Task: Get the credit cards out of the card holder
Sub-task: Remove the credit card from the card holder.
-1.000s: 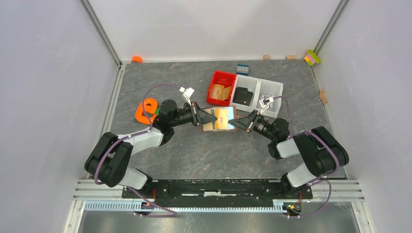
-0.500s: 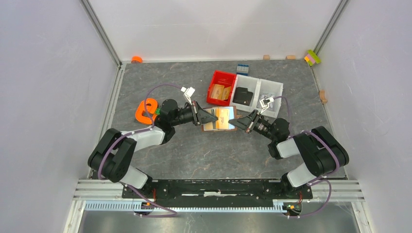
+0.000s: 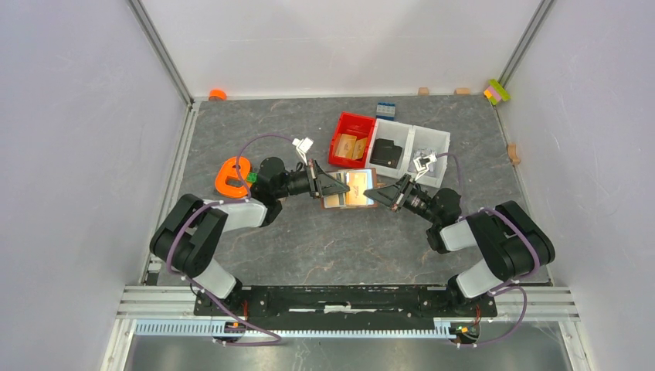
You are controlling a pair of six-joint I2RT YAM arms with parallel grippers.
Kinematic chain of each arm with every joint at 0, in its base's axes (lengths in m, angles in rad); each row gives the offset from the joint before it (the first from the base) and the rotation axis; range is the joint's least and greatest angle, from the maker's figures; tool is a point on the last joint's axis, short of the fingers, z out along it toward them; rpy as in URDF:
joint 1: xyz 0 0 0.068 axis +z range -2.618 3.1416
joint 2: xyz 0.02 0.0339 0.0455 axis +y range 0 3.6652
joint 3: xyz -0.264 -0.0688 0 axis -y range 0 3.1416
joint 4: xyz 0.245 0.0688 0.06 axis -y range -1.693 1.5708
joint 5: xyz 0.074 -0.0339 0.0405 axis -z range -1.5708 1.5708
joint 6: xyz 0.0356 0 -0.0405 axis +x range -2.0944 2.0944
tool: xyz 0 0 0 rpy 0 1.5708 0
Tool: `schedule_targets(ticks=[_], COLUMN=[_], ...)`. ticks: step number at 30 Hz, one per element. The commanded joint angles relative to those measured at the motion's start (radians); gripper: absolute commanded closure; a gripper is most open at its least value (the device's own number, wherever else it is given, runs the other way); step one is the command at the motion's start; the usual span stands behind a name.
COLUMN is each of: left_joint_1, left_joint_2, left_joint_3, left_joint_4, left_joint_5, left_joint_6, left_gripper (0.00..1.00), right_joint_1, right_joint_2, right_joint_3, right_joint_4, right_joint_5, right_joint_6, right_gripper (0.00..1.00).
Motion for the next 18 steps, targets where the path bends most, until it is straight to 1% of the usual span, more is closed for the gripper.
schedule_targets(ticks=[1, 8, 12, 14, 16, 18], left_joint_1=[0.0, 0.014, 0.043, 0.057, 0.068, 0.078], left_joint_2=[0.003, -0.049, -0.085, -0.097, -0.101, -0.1], left_joint_3=[0.034, 0.012, -0.018, -0.025, -0.017, -0.009], left_joint_4=[0.076, 0.028, 0.004, -0.045, -0.13, -0.192], left_joint_5=[0.041, 0.002, -0.035, -0.065, -0.092, -0.111], left_joint_6=[-0.037, 0.006, 0.017, 0.035, 0.066, 0.084], left_gripper=[0.97, 0.98, 0.98, 0.98, 0.98, 0.98], right_joint_1=[-0.002, -0.01, -0.027, -0.035, -0.037, -0.039], right_joint_2=[0.001, -0.009, -0.023, -0.03, -0.037, -0.036], right_joint_3=[0.018, 0.005, -0.014, -0.012, -0.003, 0.007], right_joint_4=[0.086, 0.091, 0.077, 0.007, -0.123, -0.197], right_joint_5=[-0.007, 0.003, 0.019, 0.033, 0.054, 0.073], right_joint_6=[0.01, 0.01, 0.0, -0.033, -0.093, -0.133], right_gripper=[1.0, 1.0, 1.0, 1.0, 1.0, 1.0])
